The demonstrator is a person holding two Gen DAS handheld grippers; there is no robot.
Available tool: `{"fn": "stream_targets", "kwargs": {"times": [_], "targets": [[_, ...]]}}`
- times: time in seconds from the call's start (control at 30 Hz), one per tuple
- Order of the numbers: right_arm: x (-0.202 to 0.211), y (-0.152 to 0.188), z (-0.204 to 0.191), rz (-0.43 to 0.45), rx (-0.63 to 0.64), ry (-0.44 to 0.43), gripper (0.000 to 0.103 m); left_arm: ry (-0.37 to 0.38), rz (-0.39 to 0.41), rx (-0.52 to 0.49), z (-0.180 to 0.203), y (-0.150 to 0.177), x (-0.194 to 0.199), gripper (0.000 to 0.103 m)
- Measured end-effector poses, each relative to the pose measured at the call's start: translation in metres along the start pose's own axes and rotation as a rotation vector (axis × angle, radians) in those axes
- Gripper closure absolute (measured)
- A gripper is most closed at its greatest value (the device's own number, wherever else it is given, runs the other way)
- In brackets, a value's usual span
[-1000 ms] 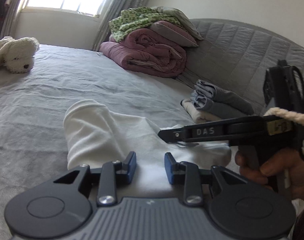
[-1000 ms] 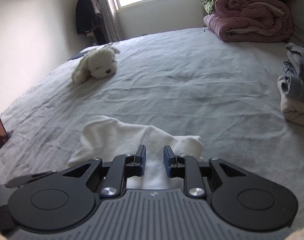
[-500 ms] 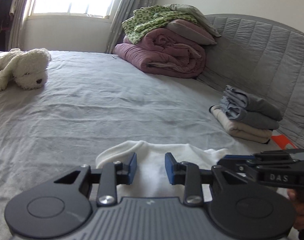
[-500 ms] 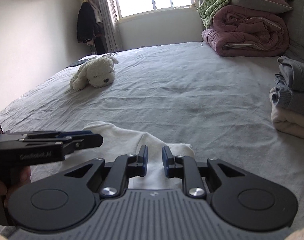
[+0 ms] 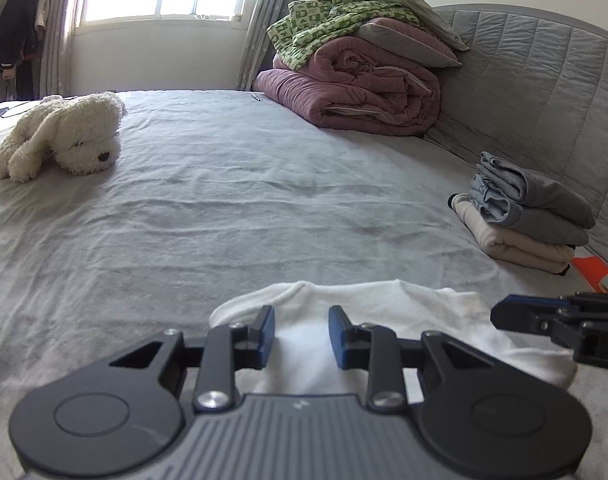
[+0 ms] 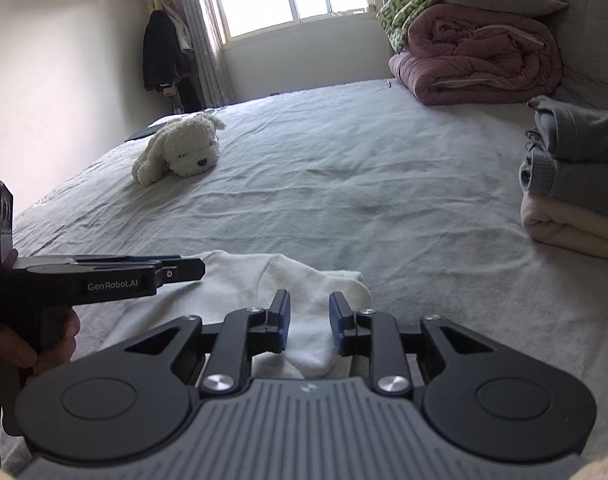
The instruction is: Fold clothes
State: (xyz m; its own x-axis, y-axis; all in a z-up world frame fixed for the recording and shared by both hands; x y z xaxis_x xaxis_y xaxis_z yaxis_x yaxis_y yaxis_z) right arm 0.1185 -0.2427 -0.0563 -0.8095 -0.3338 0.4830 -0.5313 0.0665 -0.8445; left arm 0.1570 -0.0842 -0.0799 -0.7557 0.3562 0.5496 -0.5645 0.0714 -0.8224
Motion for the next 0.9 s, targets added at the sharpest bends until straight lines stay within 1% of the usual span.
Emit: {"fn": "stream_targets", "kwargs": {"times": [0.03,0.17,0.3,0.33,0.37,0.4,0.47,0.53,0.63,0.67,0.73,0.8,0.83,0.87,0.9], "targets": [[0.005,-0.001,-0.004,0.007,0.008,-0.013,0.076,0.010,-0.001,-0.005,0.003,0.003,0.007,0.073],[0.019,0.003,-0.021,0.010,0.050,-0.059,0.076,0.023,0.013,-0.087,0.018,0.016,0.035,0.073],[0.024,0.013,-0.030,-0.009,0.102,-0.072,0.076,0.066,0.006,-0.112,0.034,0.030,0.051,0.073],[0.025,0.015,-0.030,-0.012,0.109,-0.071,0.077,0.067,0.003,-0.121,0.037,0.034,0.052,0.073],[0.026,0.018,-0.030,-0.018,0.116,-0.065,0.079,0.062,-0.004,-0.131,0.039,0.040,0.051,0.073],[0.024,0.021,-0.028,-0.040,0.127,-0.052,0.080,0.054,-0.006,-0.139,0.041,0.044,0.051,0.073],[0.018,0.029,-0.025,-0.096,0.151,-0.023,0.086,0.045,-0.010,-0.167,0.045,0.050,0.047,0.073],[0.011,0.041,-0.020,-0.144,0.176,-0.010,0.088,0.030,-0.021,-0.179,0.047,0.051,0.046,0.073],[0.013,0.040,-0.019,-0.134,0.159,-0.019,0.088,-0.002,-0.046,-0.175,0.051,0.045,0.049,0.071],[0.017,0.038,-0.018,-0.123,0.126,-0.033,0.086,0.006,-0.057,-0.158,0.050,0.043,0.052,0.069],[0.023,0.034,-0.015,-0.117,0.066,-0.053,0.083,0.024,-0.077,-0.117,0.047,0.040,0.059,0.055],[0.027,0.030,-0.007,-0.115,-0.010,-0.060,0.072,0.038,-0.102,-0.047,0.039,0.040,0.063,0.049],[0.030,0.028,-0.001,-0.116,-0.054,-0.050,0.057,0.039,-0.115,-0.009,0.035,0.040,0.065,0.046],[0.031,0.027,0.005,-0.121,-0.097,-0.048,0.049,0.041,-0.129,0.028,0.030,0.041,0.067,0.046],[0.031,0.027,0.010,-0.127,-0.141,-0.049,0.050,0.042,-0.142,0.066,0.025,0.041,0.068,0.044]]}}
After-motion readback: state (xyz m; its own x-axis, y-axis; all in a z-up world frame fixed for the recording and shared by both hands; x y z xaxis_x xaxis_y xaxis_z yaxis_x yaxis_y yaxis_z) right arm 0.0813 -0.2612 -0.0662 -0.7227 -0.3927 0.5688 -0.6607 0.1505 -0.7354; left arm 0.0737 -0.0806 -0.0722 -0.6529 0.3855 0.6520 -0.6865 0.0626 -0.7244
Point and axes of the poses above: each gripper's, at about its wrist camera, not at the fingertips, and x roughly against the way its jaws point, z to its right, y to its underside, the point moved 9 cm from there along -x, roughly the way its jaws point, and after that the axes turned 2 degrees about -y, right-handed, at the moved point
